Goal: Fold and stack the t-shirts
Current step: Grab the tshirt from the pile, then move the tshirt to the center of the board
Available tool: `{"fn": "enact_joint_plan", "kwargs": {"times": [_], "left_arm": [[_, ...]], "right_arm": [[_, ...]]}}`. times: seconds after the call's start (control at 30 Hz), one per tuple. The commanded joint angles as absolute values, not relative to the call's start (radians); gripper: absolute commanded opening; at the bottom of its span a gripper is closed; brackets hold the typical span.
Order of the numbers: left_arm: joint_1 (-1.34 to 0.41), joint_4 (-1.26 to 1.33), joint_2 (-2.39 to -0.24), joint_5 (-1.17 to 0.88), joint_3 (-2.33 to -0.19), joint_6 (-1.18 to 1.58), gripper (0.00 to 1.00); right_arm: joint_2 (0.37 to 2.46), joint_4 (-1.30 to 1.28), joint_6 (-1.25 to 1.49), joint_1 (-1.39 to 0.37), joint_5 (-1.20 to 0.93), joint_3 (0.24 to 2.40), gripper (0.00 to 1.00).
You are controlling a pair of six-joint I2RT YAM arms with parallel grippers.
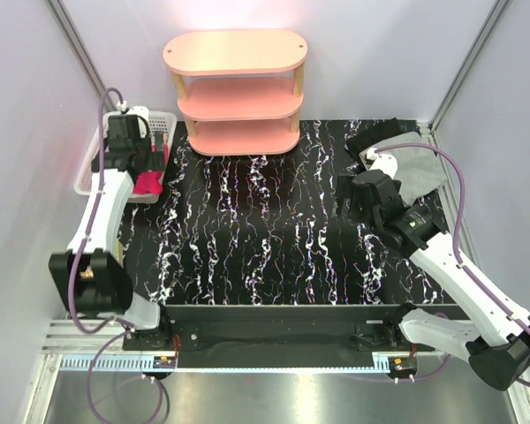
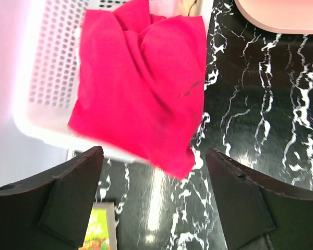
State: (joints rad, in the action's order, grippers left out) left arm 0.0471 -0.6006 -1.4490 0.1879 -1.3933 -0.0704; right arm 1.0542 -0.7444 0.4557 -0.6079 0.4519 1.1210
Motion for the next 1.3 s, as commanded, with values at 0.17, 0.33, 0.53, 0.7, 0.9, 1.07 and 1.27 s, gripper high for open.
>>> {"fn": "enact_joint_plan", "kwargs": {"times": [0.17,0.33,0.53,0.7,0.9,1.07,1.27], "left_arm": [[0.046,-0.542,-1.643,0.170,-1.482,-0.092,0.79],[0.046,-0.522,-1.695,0.161,-1.480,-0.089,0.68],[0.048,-0.514,-1.732,0.167,-1.485,-0.100,0.10],[0.048,-0.528,-1.685,0.134,-1.493,-0.091,0.00],[-0.027,-0.673,-1.479,0.006,-1.662,-0.054,0.00],[-0.185,-0.857,-1.335,-0.053,-2.033,-0.072,0.00],[-0.262,-0.985,-1.172,-0.379,-2.025,-0.155,0.01]], "right_arm": [[1.020,-0.736,0.489,-0.612,0.405,1.121,1.00],[1.029,-0.739,0.492,-0.614,0.384,1.132,1.00],[1.029,-0.739,0.492,-0.614,0.387,1.127,1.00],[1.026,-0.738,0.489,-0.612,0.383,1.120,1.00],[1.025,-0.709,0.469,-0.614,0.361,1.117,1.00],[1.026,-0.689,0.462,-0.614,0.337,1.103,0.99],[1.005,-0.687,0.454,-0.612,0.348,1.094,0.97]]}}
